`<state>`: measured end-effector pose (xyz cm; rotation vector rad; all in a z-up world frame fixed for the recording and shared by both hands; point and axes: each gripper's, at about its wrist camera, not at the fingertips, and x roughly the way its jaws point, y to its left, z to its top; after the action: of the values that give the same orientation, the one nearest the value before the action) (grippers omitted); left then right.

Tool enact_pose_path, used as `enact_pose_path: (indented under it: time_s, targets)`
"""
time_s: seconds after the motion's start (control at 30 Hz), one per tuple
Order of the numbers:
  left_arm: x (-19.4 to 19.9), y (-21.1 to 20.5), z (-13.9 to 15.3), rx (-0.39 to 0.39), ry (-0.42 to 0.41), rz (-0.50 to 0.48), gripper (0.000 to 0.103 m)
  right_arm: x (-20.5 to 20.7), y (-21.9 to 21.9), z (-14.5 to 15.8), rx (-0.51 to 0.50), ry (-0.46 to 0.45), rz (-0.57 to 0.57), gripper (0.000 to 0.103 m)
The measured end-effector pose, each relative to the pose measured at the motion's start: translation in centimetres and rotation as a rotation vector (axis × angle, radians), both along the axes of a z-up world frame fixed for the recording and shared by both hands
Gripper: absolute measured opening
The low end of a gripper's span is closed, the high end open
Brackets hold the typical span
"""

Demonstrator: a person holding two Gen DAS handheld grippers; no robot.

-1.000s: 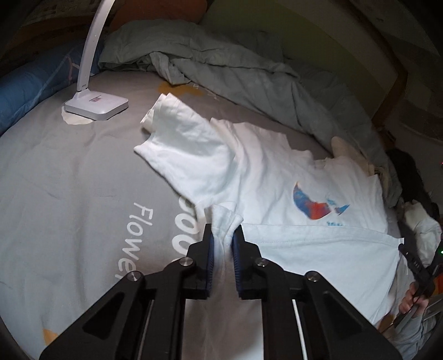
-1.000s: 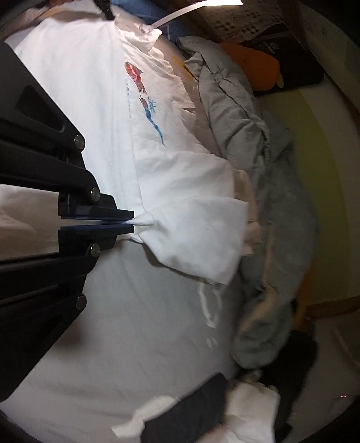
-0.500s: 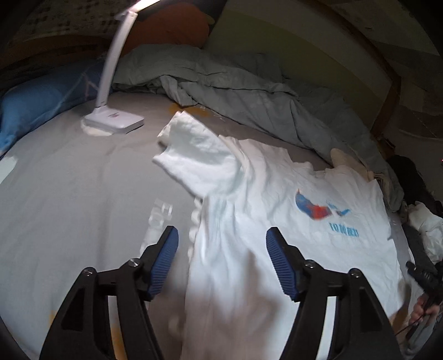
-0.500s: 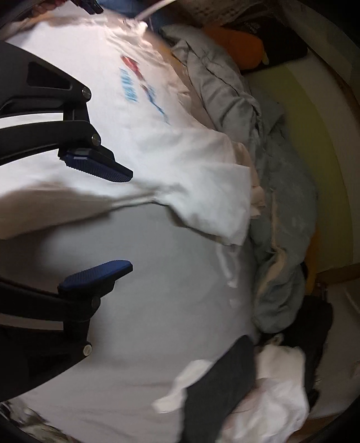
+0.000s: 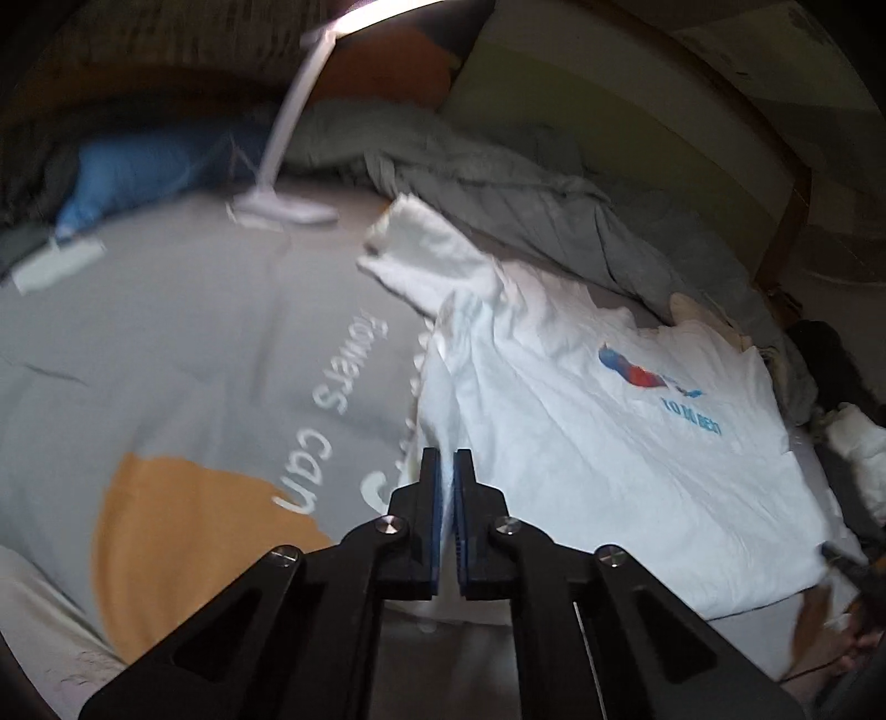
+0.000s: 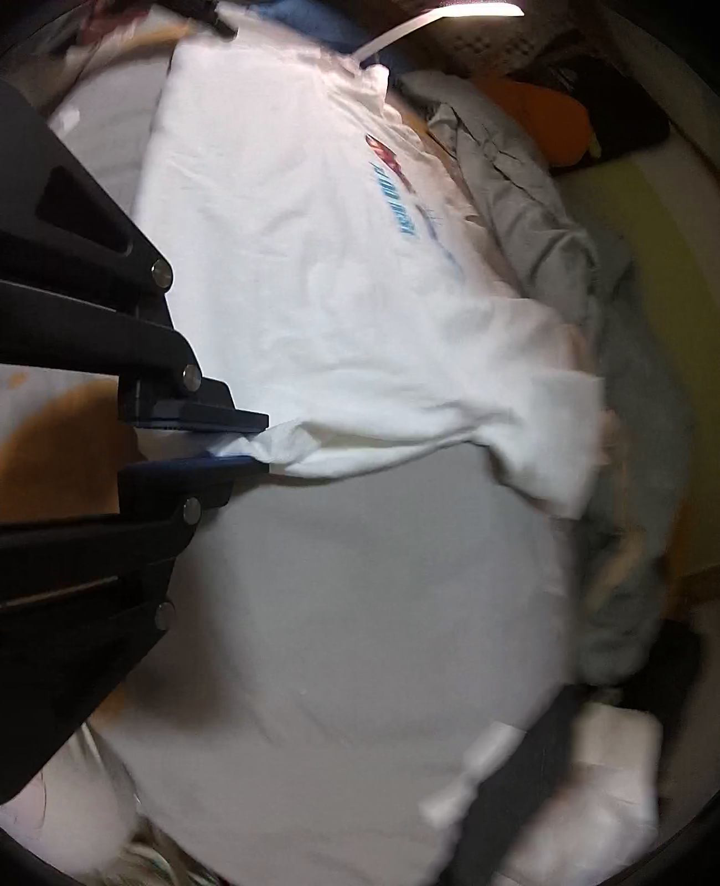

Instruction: Fold small clothes

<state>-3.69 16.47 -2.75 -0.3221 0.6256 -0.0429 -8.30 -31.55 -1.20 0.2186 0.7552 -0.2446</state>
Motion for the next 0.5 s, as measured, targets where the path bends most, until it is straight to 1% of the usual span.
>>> enact_pose_path:
  time_s: [0.03,0.07,0.1,0.13,0.17,0.2,0.23,0.3,0.33,0.4,0.47,0.5]
  targets:
    - [-0.4,-0.2,0.4,0.005,-0.013,-0.002,0.003,-0.8,0.3,0.8,-0.022,-0.044,-0.012,0.006]
    - [-0.8,-0.4,0.6,0.021,-0.02,-0.002,0.003,-1.3,0.6,1.2,-0.038,-0.053,-0.028,0.006]
    - [-1.2,-0.7,0.7,0.048,-0.024,-0.003,0.003,-1.4,0.8,1.0,-0.043,-0.026,-0.038,0.006]
    - [-1.4,-1.0,0.6,0.075,-0.02,0.0,0.003,-1.3,0.9,0.3,-0.036,0.024,-0.041,0.006]
    - [-1.5,-1.4,0.2,0.119,-0.002,0.013,0.003,-0.8,1.0,-1.0,-0.028,0.101,-0.045,0.006]
    - [-1.2,-1.8,-0.5,0.171,0.033,0.029,0.003,-0.5,0.9,-2.5,-0.025,0.168,-0.056,0.006]
    - [-0.5,-2.0,-1.4,0.207,0.074,0.03,0.003,-0.5,0.9,-2.9,-0.032,0.164,-0.063,0.006]
    - [0.5,-1.9,-2.8,0.222,0.131,0.035,0.004,-0.5,1.5,-2.0,-0.081,0.144,-0.065,0.007]
    - [0.6,-1.8,-2.8,0.223,0.124,0.037,0.004,-0.5,1.7,-1.9,-0.105,0.14,-0.067,0.009]
    - [0.3,-2.0,-2.0,0.244,0.093,0.033,0.004,-0.7,1.4,-1.9,-0.112,0.145,-0.103,0.03]
    - [-0.1,-2.3,-1.1,0.262,0.051,0.031,0.007,-1.1,0.2,-1.3,-0.056,0.118,-0.129,0.035]
    - [-0.2,-2.3,-0.6,0.258,0.046,0.029,0.009,-1.4,-0.5,-0.9,-0.024,0.09,-0.144,0.035]
